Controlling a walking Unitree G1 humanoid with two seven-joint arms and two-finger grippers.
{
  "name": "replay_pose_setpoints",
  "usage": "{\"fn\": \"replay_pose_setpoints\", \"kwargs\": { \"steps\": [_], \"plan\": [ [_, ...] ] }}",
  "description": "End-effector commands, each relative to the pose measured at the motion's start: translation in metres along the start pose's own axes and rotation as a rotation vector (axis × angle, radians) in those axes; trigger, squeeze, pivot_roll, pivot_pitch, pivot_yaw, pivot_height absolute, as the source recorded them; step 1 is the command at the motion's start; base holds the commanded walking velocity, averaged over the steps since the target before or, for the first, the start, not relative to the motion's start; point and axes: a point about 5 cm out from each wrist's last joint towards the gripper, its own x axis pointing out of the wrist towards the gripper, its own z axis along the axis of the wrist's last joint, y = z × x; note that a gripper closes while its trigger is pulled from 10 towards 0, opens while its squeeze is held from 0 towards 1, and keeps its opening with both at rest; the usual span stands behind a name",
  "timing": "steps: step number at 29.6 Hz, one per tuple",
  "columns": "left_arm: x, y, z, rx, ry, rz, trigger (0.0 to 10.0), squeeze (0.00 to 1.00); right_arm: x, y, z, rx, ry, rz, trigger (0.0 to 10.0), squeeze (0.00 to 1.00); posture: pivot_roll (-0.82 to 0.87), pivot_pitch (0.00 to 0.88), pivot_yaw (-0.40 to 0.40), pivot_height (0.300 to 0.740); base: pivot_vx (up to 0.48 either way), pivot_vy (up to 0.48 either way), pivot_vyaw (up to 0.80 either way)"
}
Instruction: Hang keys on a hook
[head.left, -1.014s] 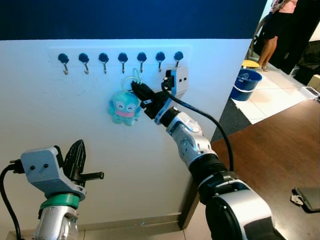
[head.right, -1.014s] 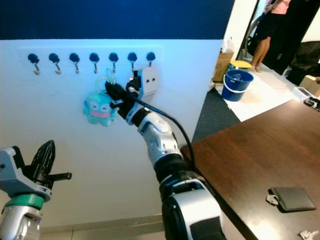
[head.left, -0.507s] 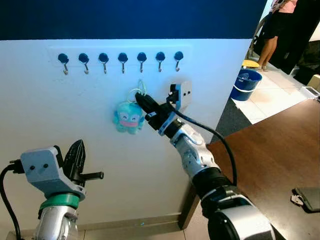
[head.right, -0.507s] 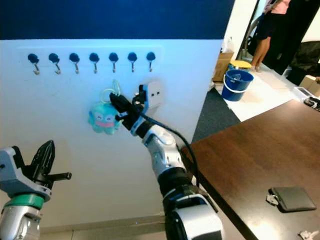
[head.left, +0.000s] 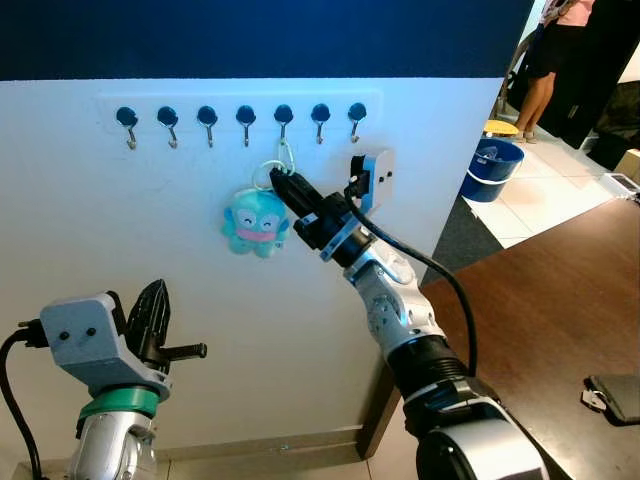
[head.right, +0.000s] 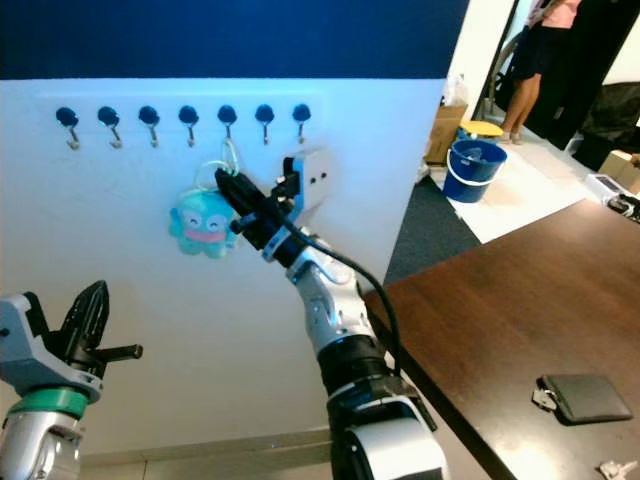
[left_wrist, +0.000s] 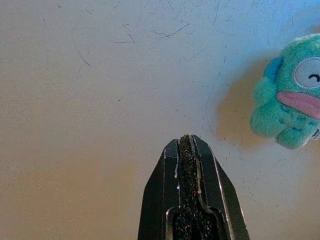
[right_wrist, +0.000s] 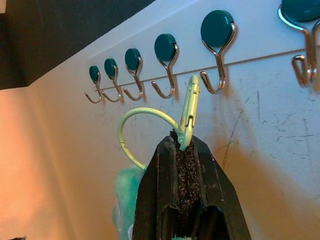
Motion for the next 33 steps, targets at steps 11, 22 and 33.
{"fn": "replay_pose_setpoints", "kwargs": {
  "steps": [11, 22, 33],
  "plan": [
    [-0.001, 0.002, -0.002, 0.018, 0.014, 0.011, 10.0, 0.00, 0.023, 0.008, 0.002, 0.052, 0.000, 0.006, 10.0, 0.00, -0.03, 0.106, 0.063, 0.740, 0.000, 0.000, 0.00],
    [-0.002, 0.002, -0.002, 0.020, 0.017, 0.011, 10.0, 0.00, 0.026, 0.002, 0.001, 0.060, 0.030, -0.043, 10.0, 0.00, -0.03, 0.106, 0.060, 0.740, 0.000, 0.000, 0.00],
    [-0.002, 0.002, -0.003, 0.022, 0.018, 0.005, 10.0, 0.00, 0.013, -0.006, -0.009, 0.075, 0.048, -0.075, 10.0, 0.00, -0.03, 0.093, 0.065, 0.740, 0.000, 0.000, 0.00]
  ]
}}
